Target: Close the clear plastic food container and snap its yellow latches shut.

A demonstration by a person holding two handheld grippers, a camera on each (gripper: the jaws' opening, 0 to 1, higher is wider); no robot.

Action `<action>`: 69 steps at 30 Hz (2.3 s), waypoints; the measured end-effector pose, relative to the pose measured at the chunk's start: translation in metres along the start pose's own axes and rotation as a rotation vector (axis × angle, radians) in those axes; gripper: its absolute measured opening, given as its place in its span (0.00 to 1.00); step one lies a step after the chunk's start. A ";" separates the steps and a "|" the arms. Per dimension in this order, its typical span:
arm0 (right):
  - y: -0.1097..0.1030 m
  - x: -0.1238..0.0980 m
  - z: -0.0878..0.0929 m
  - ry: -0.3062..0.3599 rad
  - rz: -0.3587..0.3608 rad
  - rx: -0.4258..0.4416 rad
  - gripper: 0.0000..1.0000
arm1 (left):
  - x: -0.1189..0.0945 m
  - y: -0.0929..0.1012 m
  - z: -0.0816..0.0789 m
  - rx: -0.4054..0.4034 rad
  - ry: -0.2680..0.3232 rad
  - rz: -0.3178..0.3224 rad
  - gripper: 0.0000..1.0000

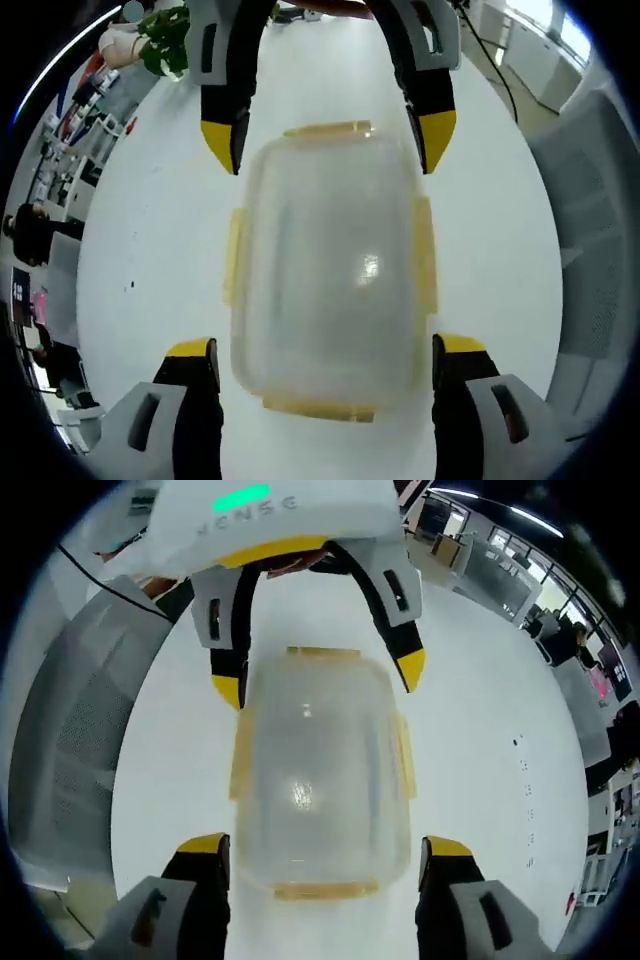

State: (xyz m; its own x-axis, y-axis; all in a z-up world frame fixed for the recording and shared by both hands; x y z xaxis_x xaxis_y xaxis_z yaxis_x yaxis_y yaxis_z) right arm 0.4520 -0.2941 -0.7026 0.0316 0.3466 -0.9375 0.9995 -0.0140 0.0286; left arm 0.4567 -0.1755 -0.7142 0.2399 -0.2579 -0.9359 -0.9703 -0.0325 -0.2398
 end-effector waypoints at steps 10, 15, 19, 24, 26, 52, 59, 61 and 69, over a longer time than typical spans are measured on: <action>-0.003 0.001 -0.003 0.003 -0.009 0.002 0.70 | -0.002 0.003 0.007 0.000 -0.004 0.006 0.78; -0.008 0.006 -0.016 0.003 -0.010 0.006 0.70 | -0.005 0.005 0.018 0.015 -0.012 0.010 0.78; -0.011 0.011 -0.028 0.015 -0.014 0.006 0.70 | -0.008 0.007 0.031 0.027 -0.024 0.011 0.78; -0.011 0.019 -0.048 0.028 -0.014 0.006 0.70 | -0.014 0.006 0.052 0.024 -0.035 0.009 0.78; -0.012 0.022 -0.056 0.024 -0.018 0.000 0.70 | -0.016 0.007 0.058 0.020 -0.039 0.009 0.78; 0.024 0.032 -0.079 0.028 -0.020 -0.010 0.70 | -0.012 -0.027 0.085 -0.007 -0.018 -0.014 0.78; 0.029 0.032 -0.080 0.027 -0.018 0.001 0.70 | -0.010 -0.033 0.086 0.004 -0.014 -0.014 0.78; 0.030 0.033 -0.079 0.027 -0.018 0.001 0.70 | -0.010 -0.034 0.086 0.002 -0.007 -0.014 0.78; 0.031 0.033 -0.080 0.023 -0.020 0.001 0.71 | -0.010 -0.034 0.086 -0.002 -0.006 -0.021 0.79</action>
State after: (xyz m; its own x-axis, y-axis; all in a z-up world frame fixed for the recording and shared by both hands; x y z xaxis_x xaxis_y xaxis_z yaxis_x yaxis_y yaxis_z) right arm 0.4840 -0.2085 -0.7046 0.0122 0.3684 -0.9296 0.9999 -0.0077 0.0101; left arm 0.4900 -0.0889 -0.7189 0.2602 -0.2509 -0.9324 -0.9652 -0.0402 -0.2586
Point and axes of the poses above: the point that each gripper's makers call its tool centre point, and the gripper's own axes: x roughly forward along the fingers, y roughly to its right, z roughly out of its underside, the point moved 5 cm from there along -x, roughly backward along the fingers, and after that the axes turned 3 degrees about -z, right-handed, at the moved point
